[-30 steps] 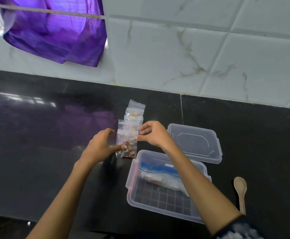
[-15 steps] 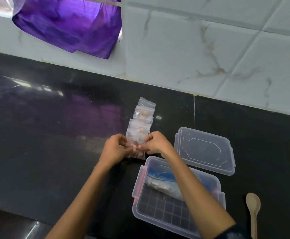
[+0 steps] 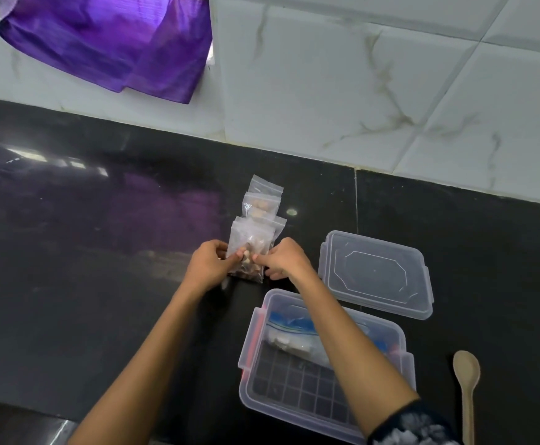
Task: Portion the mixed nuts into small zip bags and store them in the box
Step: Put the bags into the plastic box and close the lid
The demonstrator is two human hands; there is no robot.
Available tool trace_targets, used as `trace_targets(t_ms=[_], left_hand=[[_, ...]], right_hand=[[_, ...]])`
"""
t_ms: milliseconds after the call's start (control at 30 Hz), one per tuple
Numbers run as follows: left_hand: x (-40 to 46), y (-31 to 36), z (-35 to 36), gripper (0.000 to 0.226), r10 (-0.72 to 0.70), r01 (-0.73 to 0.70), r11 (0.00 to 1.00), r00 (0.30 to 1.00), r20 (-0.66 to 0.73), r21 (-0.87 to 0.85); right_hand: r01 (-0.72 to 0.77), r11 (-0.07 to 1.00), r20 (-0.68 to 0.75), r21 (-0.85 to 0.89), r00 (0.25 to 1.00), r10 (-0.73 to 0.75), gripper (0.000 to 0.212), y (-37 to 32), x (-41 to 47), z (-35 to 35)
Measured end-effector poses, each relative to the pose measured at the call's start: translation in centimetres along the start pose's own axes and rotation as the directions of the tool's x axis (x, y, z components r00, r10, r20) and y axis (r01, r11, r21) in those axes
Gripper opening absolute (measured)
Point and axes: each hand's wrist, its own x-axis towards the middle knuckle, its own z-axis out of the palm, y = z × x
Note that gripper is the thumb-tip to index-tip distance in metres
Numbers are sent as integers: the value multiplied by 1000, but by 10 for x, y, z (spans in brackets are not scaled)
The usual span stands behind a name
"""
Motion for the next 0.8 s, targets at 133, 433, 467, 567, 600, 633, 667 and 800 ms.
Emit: trace_targets(t_ms=[133, 433, 467, 567, 600, 633, 667, 800], left_hand=[[-5, 1, 1, 21, -6, 9, 996, 999, 35, -89], [-81, 79, -52, 11, 257, -259, 936, 966, -44, -237], [-94, 87, -55, 9, 268, -264, 926, 963, -22, -270], [-130, 97, -55, 5, 270, -248, 936, 961, 59, -251], [-139, 96, -51, 6, 258, -235, 950, 962, 93, -204], [-147, 93, -45, 10, 244, -226, 964, 961, 128, -138], [-154, 88, -36, 13, 233, -228, 972, 960, 157, -51], [-169, 64, 2, 19, 263, -299, 874, 954, 147, 383]], right_hand=[[8, 1000, 26, 4, 1000, -8, 26, -3, -7, -3], [272, 909, -109, 316, 962, -250, 8, -33, -111, -67], [275, 900, -113, 339, 961, -251, 5, -30, -127, -74], [234, 890, -84, 391, 972, -219, 12, -5, -169, -82], [209, 897, -71, 390, 978, -197, 13, 7, -180, -81], [179, 907, -59, 380, 984, -169, 13, 18, -189, -79], [142, 921, -48, 363, 990, -134, 14, 30, -195, -75], [-9, 961, 3, 278, 1000, 8, 8, 70, -199, -49]])
